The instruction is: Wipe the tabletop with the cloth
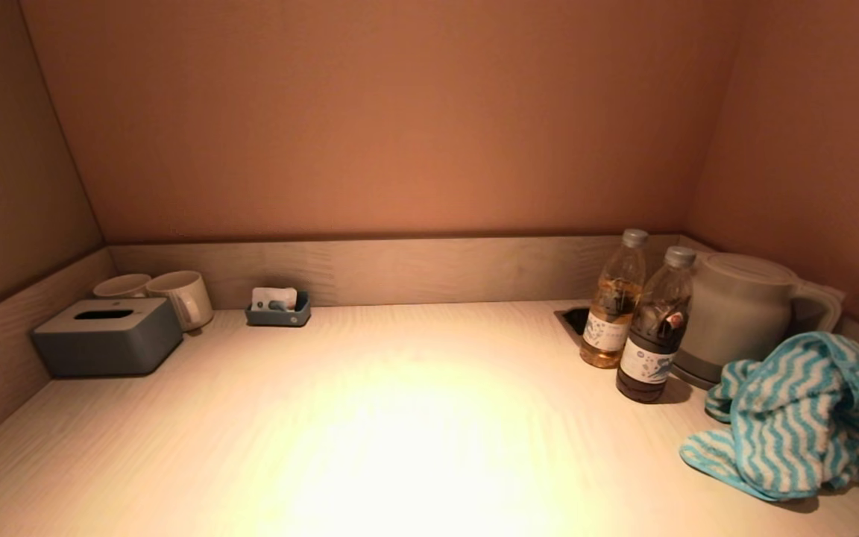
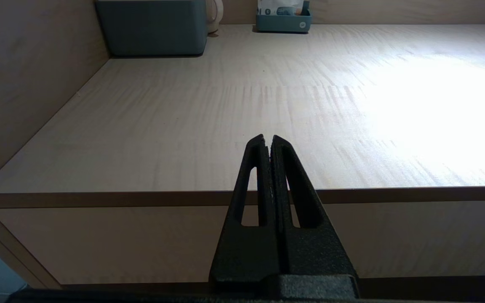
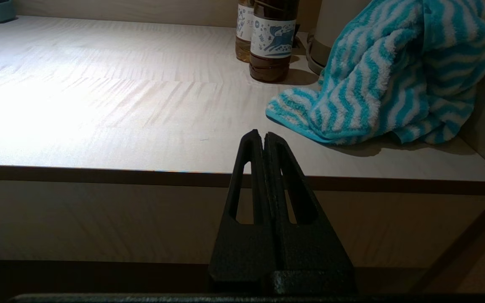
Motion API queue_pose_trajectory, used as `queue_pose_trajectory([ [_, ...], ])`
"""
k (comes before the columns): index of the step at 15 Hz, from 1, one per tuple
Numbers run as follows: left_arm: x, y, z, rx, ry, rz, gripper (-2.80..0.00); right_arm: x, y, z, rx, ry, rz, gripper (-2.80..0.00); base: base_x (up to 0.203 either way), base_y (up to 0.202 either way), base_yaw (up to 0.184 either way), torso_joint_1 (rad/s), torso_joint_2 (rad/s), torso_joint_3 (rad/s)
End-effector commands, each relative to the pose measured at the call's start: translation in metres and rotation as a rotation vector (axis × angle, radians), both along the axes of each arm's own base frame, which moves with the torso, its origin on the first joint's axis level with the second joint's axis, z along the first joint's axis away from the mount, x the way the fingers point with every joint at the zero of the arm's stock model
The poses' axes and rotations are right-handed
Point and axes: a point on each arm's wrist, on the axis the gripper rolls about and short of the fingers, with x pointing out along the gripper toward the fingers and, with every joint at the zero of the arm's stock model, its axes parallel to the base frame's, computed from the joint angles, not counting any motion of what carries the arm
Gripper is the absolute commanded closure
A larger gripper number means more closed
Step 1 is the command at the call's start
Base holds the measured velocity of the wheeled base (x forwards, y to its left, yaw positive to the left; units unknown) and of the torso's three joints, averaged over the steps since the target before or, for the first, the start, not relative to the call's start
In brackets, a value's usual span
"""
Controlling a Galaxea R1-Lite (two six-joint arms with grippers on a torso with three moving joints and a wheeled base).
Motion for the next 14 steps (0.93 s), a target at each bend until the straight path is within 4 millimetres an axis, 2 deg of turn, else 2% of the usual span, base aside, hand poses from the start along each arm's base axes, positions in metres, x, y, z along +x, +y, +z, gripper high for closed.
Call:
queue_pose_trajectory([
  [1, 0.0, 0.0, 0.0, -0.001, 0.0, 0.0, 0.0, -0.0001, 0.0, 0.0, -0.001, -0.001, 0.001, 0.0, 0.0, 0.0, 0.0, 0.0, 0.0, 0.0],
  [14, 0.0, 0.0, 0.0, 0.0, 0.0, 0.0, 0.0, 0.0001, 0.0, 0.0, -0.002, 0.001, 0.001, 0.0, 0.0, 0.0, 0.0, 0.0, 0.0, 0.0],
])
